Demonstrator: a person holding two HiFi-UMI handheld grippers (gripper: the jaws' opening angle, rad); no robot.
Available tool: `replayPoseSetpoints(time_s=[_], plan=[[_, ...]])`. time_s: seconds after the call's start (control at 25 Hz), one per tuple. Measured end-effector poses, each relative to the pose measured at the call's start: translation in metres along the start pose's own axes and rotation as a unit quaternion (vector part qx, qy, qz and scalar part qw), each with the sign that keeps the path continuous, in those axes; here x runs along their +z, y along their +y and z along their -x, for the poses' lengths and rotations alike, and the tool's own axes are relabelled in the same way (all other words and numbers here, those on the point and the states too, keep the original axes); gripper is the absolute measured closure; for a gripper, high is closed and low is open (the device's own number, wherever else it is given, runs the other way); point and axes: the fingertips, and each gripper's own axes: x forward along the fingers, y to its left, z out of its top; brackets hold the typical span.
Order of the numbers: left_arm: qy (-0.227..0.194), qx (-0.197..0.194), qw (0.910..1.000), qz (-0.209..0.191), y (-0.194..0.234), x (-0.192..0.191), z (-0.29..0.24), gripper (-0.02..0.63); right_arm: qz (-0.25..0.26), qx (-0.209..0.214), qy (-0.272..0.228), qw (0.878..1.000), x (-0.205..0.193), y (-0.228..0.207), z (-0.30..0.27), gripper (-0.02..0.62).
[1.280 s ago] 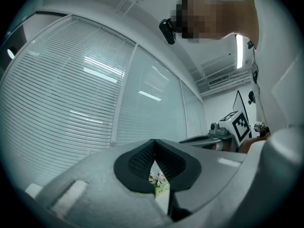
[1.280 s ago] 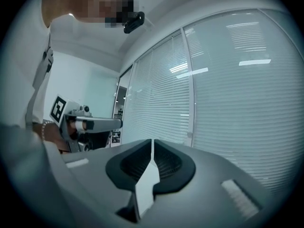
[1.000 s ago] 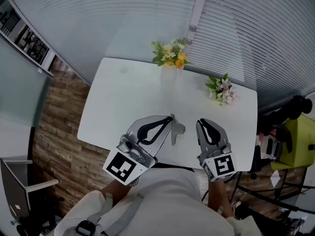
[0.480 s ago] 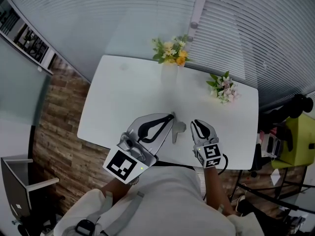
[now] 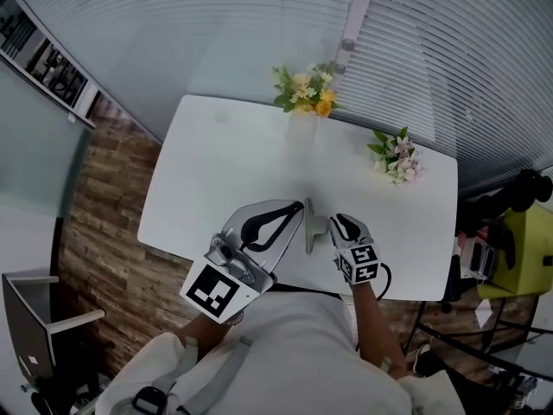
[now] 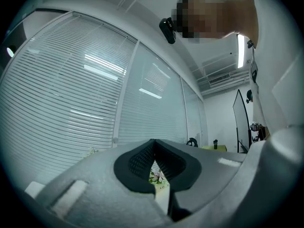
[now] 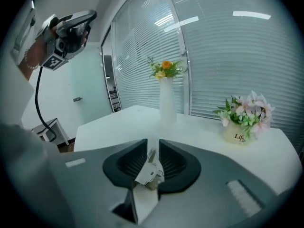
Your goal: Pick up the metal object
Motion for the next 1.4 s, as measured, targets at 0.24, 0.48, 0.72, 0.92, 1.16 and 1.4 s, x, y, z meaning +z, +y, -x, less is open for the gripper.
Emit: replayPoseSetpoints(time_s=[0.24,0.48,0.72,0.92,1.16,1.4], plan=[[0.001,0.000,1.0000,0.004,0.003,-0.001,-0.001,0.601,-0.041,0.009,0.030,0.999,-0.029,-0.007,-0.019,0.506],[0.003,0.003,1.0000,0.004,0.008,-0.002,-0.003,0.601,-0.092,0.020,0.045,0.995,-0.051,-0.008,-0.033,0.488],[0.006,0.005,1.0000,0.006,0.010,-0.005,-0.004,0.601,-0.114,0.026,0.057,0.992,-0.065,-0.008,-0.043,0.480],[0.008,0.007,0.9999,0.006,0.011,-0.006,-0.003,0.601,-0.127,0.034,0.059,0.990,-0.069,-0.002,-0.048,0.480],[0.009,0.009,0.9999,0.005,0.010,-0.006,-0.001,0.601,-0.135,0.037,0.061,0.988,-0.075,0.002,-0.053,0.482],[0.011,0.013,0.9998,0.005,0.011,-0.006,0.001,0.601,-0.141,0.037,0.052,0.988,-0.074,0.001,-0.055,0.494]])
